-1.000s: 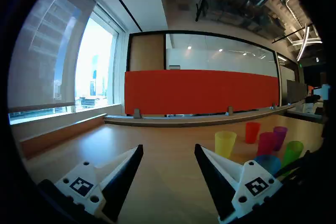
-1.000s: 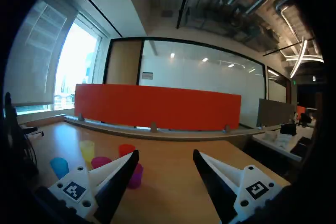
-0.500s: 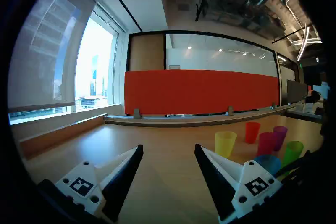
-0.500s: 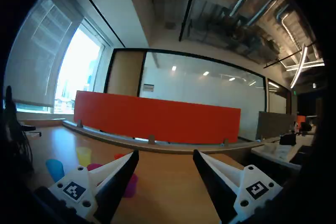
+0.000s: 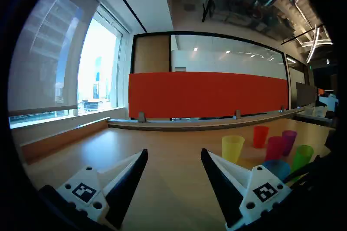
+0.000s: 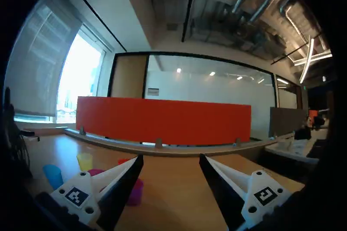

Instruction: Pour water

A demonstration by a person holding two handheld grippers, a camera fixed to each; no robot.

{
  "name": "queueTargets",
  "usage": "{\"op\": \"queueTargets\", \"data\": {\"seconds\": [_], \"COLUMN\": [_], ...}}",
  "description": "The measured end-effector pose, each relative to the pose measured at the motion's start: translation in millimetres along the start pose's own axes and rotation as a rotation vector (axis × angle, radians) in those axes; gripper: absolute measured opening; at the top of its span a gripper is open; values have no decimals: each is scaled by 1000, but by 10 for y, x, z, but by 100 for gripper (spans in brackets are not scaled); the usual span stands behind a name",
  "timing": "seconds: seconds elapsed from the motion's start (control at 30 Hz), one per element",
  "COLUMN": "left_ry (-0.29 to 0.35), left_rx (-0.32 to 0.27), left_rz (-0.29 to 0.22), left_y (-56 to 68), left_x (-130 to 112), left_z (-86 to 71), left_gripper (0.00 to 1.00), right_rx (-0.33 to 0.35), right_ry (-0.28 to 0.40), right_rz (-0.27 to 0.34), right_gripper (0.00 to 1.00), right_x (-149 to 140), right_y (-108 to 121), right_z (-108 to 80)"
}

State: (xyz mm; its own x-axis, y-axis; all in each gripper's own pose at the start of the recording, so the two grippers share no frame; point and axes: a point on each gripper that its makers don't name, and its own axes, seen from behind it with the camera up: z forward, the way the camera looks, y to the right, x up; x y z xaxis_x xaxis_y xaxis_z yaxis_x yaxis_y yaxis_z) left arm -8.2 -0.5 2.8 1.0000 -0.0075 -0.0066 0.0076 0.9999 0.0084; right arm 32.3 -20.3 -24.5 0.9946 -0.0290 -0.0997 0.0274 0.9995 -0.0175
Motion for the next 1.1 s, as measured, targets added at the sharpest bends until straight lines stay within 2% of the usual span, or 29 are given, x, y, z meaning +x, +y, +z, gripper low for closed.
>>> {"op": "queueTargets", "data": {"seconds": [0.2, 0.5, 1.1], "left_ry": [0, 0, 0], "left_rx": [0, 0, 0], "left_rz": [0, 0, 0], "left_y": [0, -3, -4], "left_x": [0, 2, 4], "left_z": [-3, 0, 1], "left_gripper": [90, 90, 90], "right_rx": [3, 2, -21], "right_ry": [-22, -32, -82], "right_rz": [22, 54, 48], "right_gripper": [100, 100, 100], "right_x": [-228, -407, -673], "right_y": [36, 97, 186], "right_z": [62, 129, 187]}}
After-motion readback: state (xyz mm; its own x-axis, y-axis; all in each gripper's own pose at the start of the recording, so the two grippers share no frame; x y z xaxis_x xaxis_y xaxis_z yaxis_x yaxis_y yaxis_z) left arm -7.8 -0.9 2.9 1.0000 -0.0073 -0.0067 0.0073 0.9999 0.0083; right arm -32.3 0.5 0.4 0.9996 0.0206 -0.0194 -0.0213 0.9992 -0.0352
